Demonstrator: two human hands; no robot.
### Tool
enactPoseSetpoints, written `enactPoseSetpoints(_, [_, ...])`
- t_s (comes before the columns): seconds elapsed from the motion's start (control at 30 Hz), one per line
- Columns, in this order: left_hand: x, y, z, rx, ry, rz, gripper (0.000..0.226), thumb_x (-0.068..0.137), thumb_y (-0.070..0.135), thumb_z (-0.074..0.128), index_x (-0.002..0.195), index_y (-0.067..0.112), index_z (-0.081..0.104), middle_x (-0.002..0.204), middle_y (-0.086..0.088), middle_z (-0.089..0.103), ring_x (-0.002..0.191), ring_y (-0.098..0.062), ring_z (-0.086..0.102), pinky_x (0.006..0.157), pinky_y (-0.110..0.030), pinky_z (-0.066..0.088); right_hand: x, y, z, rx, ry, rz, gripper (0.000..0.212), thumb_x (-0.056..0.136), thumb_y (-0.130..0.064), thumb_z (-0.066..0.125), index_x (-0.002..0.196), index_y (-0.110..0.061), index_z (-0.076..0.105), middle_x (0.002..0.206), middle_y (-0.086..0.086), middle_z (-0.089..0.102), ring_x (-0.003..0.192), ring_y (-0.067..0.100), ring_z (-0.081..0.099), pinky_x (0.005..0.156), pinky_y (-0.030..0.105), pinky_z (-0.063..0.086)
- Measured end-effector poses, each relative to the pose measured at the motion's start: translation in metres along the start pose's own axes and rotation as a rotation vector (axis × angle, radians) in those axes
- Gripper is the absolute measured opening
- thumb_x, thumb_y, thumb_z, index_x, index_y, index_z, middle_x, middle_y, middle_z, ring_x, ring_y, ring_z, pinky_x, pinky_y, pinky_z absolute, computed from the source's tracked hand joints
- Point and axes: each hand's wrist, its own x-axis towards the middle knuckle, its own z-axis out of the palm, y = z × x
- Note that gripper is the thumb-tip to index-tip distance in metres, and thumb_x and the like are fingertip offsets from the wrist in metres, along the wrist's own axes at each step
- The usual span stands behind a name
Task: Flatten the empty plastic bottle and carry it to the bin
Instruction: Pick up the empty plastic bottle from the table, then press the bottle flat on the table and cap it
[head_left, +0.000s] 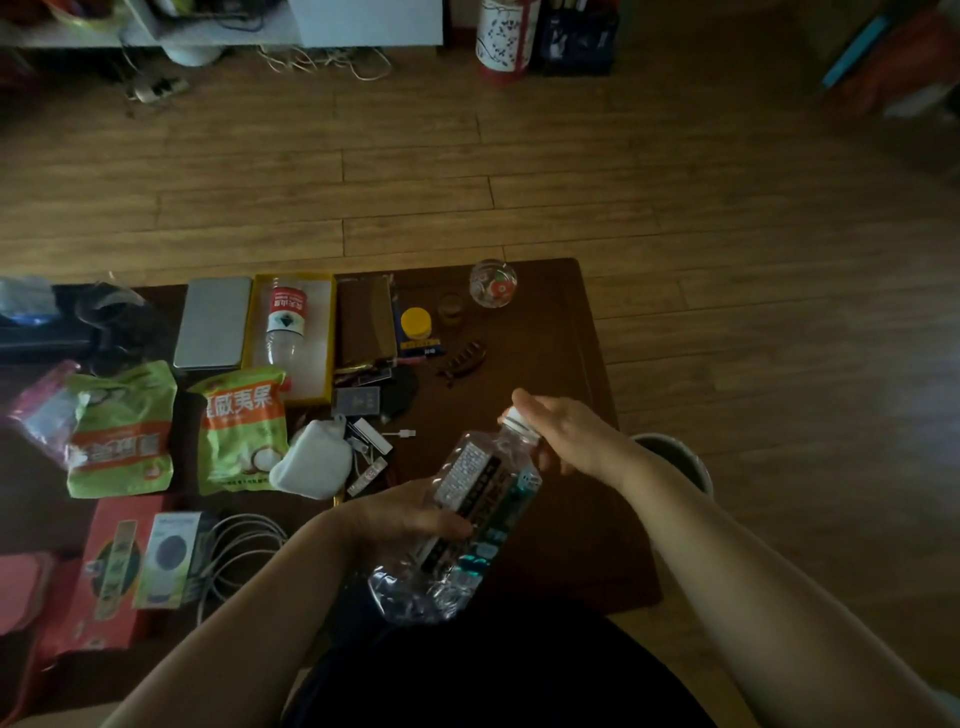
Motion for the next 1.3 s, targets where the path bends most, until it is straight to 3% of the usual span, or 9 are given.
enactPoseSetpoints(0.07, [0.001,-0.002,0.000,-0.015,-0.014,0.019,0.064,0.065,0.032,0.079,0.123,0.026,0.053,0.121,-0.009,0.066,0.116,-0.030,0.059,0.097,-0.044,0.047,0.004,0.001,0.000,-0.066,0.057,-0.047,0.056,0.086,-0.068,0.031,0.078,-0.021,0.060,0.067,-0.007,0.058,0.059,0.008,0.055,0.065,0.026,0.045])
enactPoseSetpoints(0.2, [0.001,-0.012,-0.007,-0.099,0.090,0.068,0.058,0.069,0.024,0.074,0.123,0.021,0.054,0.124,-0.013,0.062,0.118,-0.033,0.057,0.100,-0.051,0.046,0.004,0.008,-0.011,-0.016,-0.129,-0.032,0.025,0.098,-0.039,0.041,0.115,-0.041,0.059,0.095,-0.014,0.062,0.070,-0.001,0.058,0.064,0.018,0.046])
enactPoseSetpoints(0.27, [0.003,-0.015,-0.008,-0.088,0.174,0.040,0.079,0.056,0.035,0.084,0.125,0.017,0.049,0.125,-0.018,0.060,0.116,-0.035,0.058,0.103,-0.056,0.043,0.002,0.012,-0.014,0.075,-0.191,-0.020,0.033,0.098,-0.026,0.043,0.114,-0.052,0.056,0.108,-0.021,0.058,0.079,-0.005,0.060,0.064,0.018,0.049])
enactPoseSetpoints(0.4, [0.021,-0.015,0.002,0.024,0.305,0.032,0.098,0.041,0.056,0.086,0.121,0.016,0.048,0.118,-0.015,0.062,0.108,-0.031,0.064,0.093,-0.049,0.051,0.012,0.025,-0.005,0.119,-0.038,0.003,0.027,0.099,-0.036,0.041,0.118,-0.040,0.060,0.107,-0.024,0.057,0.091,0.000,0.057,0.064,0.016,0.044])
enactPoseSetpoints(0.73, [0.138,-0.051,-0.041,-0.056,0.602,0.016,0.050,0.084,0.036,0.064,0.130,0.033,0.046,0.119,0.006,0.063,0.098,-0.010,0.069,0.082,-0.038,0.060,0.109,0.109,0.013,0.012,0.257,0.248,0.041,0.099,-0.038,0.035,0.134,-0.021,0.049,0.135,0.003,0.053,0.120,0.020,0.052,0.097,0.041,0.048])
enactPoseSetpoints(0.83, [0.179,-0.067,-0.064,0.105,0.692,0.005,0.055,0.087,0.040,0.058,0.138,0.034,0.036,0.114,0.020,0.047,0.095,0.009,0.057,0.080,-0.018,0.052,0.151,0.138,0.020,-0.044,0.251,0.278,0.039,0.100,-0.035,0.035,0.135,-0.022,0.050,0.137,0.005,0.048,0.121,0.021,0.051,0.098,0.039,0.047])
enactPoseSetpoints(0.97, [0.218,-0.085,-0.100,0.477,0.809,-0.126,0.065,0.087,0.050,0.050,0.145,0.031,0.026,0.116,0.004,0.039,0.117,-0.018,0.042,0.100,-0.037,0.044,0.195,0.175,0.033,-0.177,0.256,0.284,0.037,0.101,-0.030,0.037,0.135,-0.025,0.050,0.137,0.003,0.048,0.124,0.021,0.047,0.098,0.038,0.047])
enactPoseSetpoints(1.1, [0.234,-0.095,-0.122,0.852,0.853,-0.156,0.053,0.090,0.055,0.035,0.139,0.037,0.034,0.125,-0.002,0.043,0.119,-0.022,0.038,0.100,-0.042,0.038,0.212,0.203,0.049,-0.271,0.229,0.281,0.037,0.100,-0.029,0.039,0.136,-0.028,0.049,0.138,-0.001,0.046,0.126,0.017,0.041,0.096,0.035,0.044])
enactPoseSetpoints(1.3, [0.242,-0.086,-0.126,1.059,0.978,-0.168,0.054,0.089,0.055,0.027,0.132,0.028,0.045,0.126,-0.003,0.052,0.119,-0.024,0.046,0.098,-0.043,0.042,0.202,0.221,0.061,-0.146,0.352,0.241,0.038,0.099,-0.026,0.041,0.136,-0.029,0.049,0.136,-0.005,0.048,0.127,0.011,0.038,0.095,0.027,0.039])
